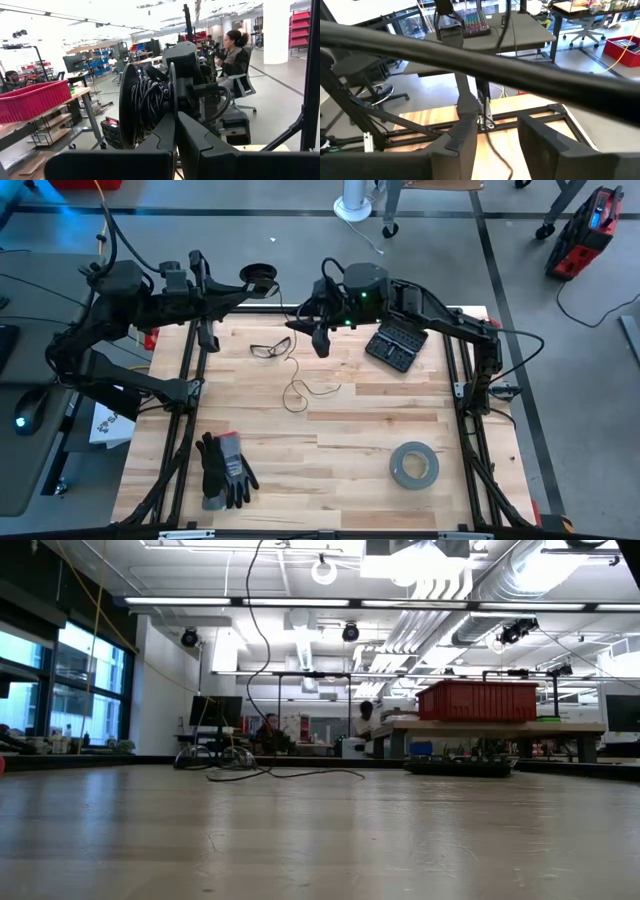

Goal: Coil cords
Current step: Coil the black wire on the black spool

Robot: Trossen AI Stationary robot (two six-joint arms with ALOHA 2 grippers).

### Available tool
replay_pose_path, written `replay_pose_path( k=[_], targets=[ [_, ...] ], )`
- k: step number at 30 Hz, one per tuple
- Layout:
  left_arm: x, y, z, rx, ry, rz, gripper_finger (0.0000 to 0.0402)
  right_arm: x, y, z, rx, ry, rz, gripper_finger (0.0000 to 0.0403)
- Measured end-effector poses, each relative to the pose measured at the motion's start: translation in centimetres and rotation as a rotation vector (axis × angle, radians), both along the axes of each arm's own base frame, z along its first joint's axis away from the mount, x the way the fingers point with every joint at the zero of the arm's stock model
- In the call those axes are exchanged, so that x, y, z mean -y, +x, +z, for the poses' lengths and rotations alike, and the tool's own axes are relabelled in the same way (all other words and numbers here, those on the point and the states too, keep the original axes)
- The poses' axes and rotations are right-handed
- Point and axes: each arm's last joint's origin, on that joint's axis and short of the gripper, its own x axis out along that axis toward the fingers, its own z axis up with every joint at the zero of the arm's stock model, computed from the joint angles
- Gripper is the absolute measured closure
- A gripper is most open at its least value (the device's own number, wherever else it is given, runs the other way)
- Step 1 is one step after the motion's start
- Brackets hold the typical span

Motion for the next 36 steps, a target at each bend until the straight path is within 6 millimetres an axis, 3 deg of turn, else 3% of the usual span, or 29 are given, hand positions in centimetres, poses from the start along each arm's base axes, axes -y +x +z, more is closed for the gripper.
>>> replay_pose_path(
  k=[5, 11, 20, 24, 36],
  targets=[
    [0.0, 0.0, 0.0, 0.001, -0.003, 0.000, 0.0401, 0.0, 0.0, 0.0, -0.003, -0.022, -0.006, 0.0309],
    [0.0, 0.0, 0.0, 0.009, -0.036, -0.002, 0.0401, -0.6, 0.1, 0.1, 0.005, -0.108, -0.015, 0.0394],
    [0.0, 1.9, 1.0, 0.203, -0.361, -0.135, 0.0400, -3.8, 2.5, 0.4, 0.184, -0.198, 0.051, 0.0401],
    [0.1, 2.2, 1.5, 0.287, -0.520, -0.222, 0.0400, -3.9, 2.9, 1.1, 0.281, -0.220, 0.028, 0.0402],
    [0.3, 4.2, 0.9, 0.262, -0.957, -0.422, 0.0400, -4.0, 4.1, 1.6, 0.461, -0.273, 0.062, 0.0402]
  ],
)
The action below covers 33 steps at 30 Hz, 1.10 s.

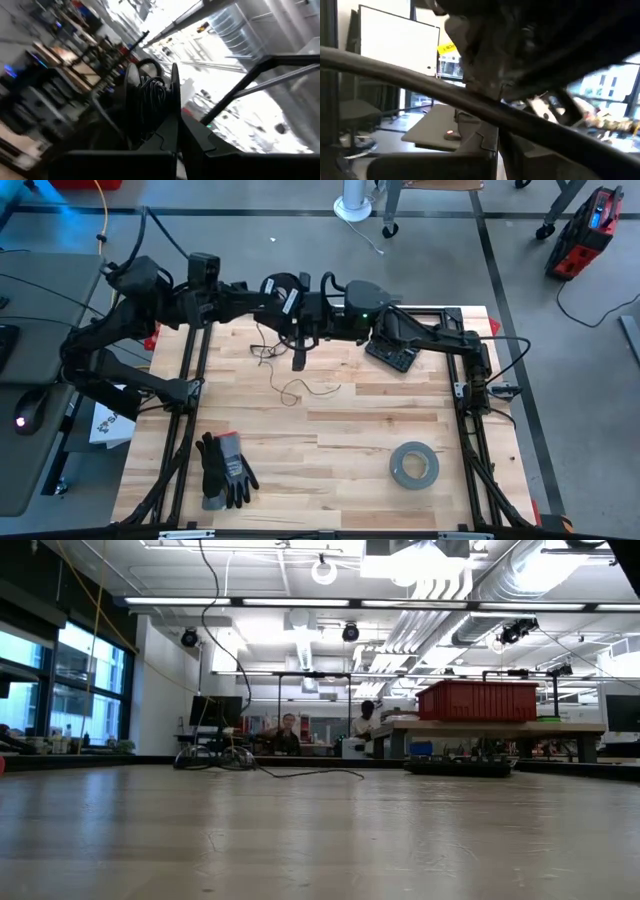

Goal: Coil cords
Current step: Coil the black wire on the black spool

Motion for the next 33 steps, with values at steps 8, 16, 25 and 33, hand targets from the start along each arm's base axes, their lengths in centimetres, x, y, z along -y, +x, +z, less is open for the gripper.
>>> replay_pose_path(
  k=[8, 16, 25, 33],
  targets=[
    [0.9, 0.0, -0.2, -0.040, -0.134, -0.172, 0.0401, 1.2, -0.2, 0.5, 0.049, -0.083, -0.068, 0.0403],
    [1.4, -2.3, -1.1, -0.183, -0.082, -0.144, 0.0401, 2.7, -0.6, 0.6, 0.019, -0.201, -0.124, 0.0403],
    [1.0, -3.5, -3.5, -0.419, 0.218, -0.051, 0.0401, 4.4, -1.6, 0.0, -0.135, -0.265, -0.157, 0.0403],
    [0.3, -3.6, -5.2, -0.640, 0.633, 0.179, 0.0401, 4.7, -2.7, -0.6, -0.285, -0.275, -0.183, 0.0403]
  ],
)
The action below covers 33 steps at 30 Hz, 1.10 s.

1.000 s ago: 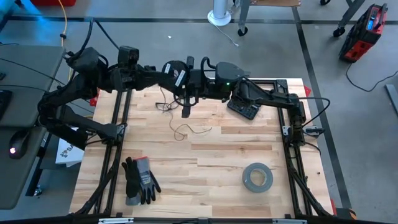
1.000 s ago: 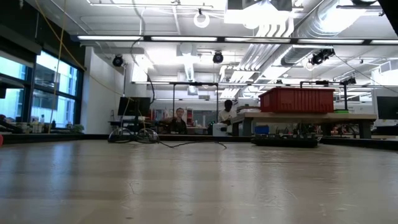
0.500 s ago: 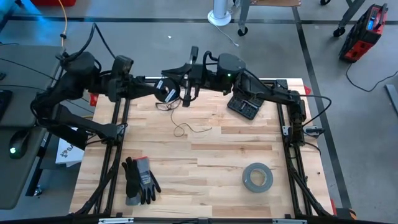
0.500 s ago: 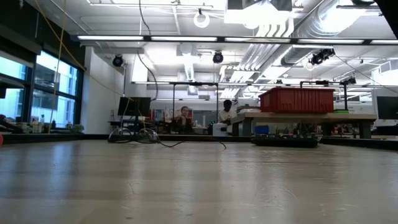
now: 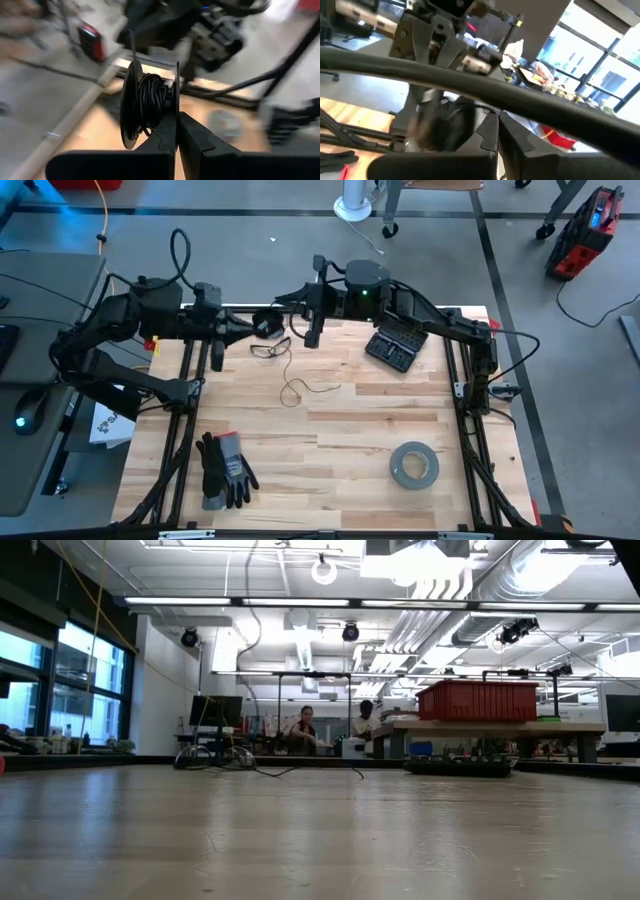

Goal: Coil cords
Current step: Coil the black wire on the black spool

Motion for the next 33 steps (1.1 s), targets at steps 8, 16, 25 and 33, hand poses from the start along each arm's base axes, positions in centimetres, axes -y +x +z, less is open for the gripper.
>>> replay_pose_path(
  k=[8, 16, 25, 33],
  targets=[
    [-0.2, 0.0, 0.9, -0.024, 0.416, 0.141, 0.0401, 0.1, -0.3, 0.0, -0.011, 0.068, -0.047, 0.0403],
    [0.5, -0.1, 2.1, 0.079, 0.483, 0.124, 0.0401, 0.2, -0.5, -0.2, -0.008, 0.223, -0.112, 0.0378],
    [0.7, -1.5, 3.0, 0.181, 0.412, 0.140, 0.0401, 0.1, -0.6, -1.0, -0.080, 0.288, -0.132, 0.0240],
    [0.7, -2.4, 4.0, 0.283, 0.390, 0.162, 0.0401, 0.2, -0.8, -1.8, -0.168, 0.286, -0.161, 0.0202]
  ],
)
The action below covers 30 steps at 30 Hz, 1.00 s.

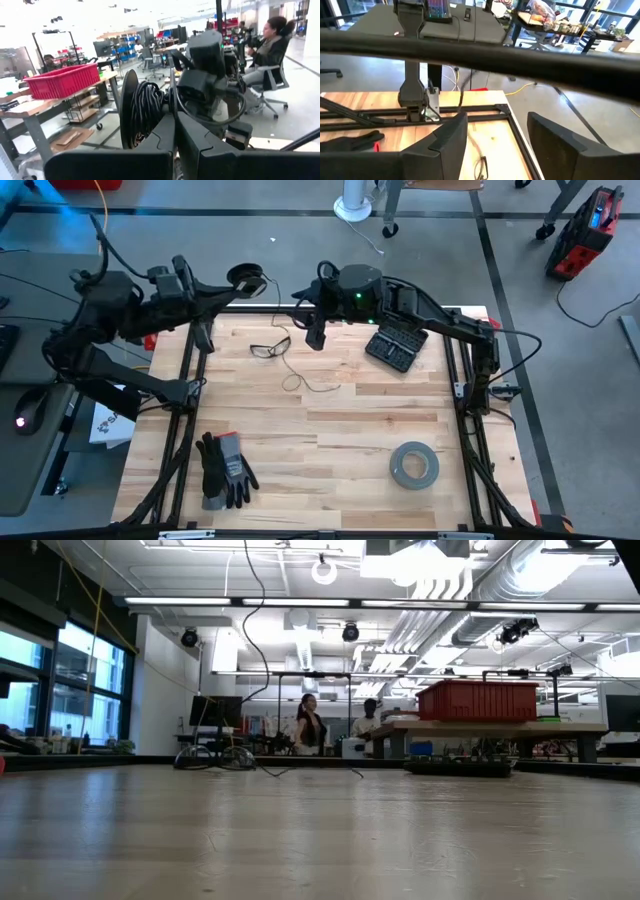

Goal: Coil cords
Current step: Coil the black wire on the black spool

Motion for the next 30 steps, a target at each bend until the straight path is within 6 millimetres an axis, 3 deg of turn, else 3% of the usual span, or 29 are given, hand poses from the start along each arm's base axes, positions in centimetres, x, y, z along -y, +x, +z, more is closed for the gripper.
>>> replay_pose_path(
  k=[22, 30],
  targets=[
    [-0.1, -1.6, 0.3, 0.049, -0.057, -0.009, 0.0400, -0.1, -0.9, 0.1, -0.064, -0.027, -0.002, 0.0201],
    [0.2, -1.7, 0.1, 0.023, -0.071, -0.108, 0.0400, -0.1, -1.1, 0.0, -0.074, -0.019, -0.017, 0.0202]
  ],
)
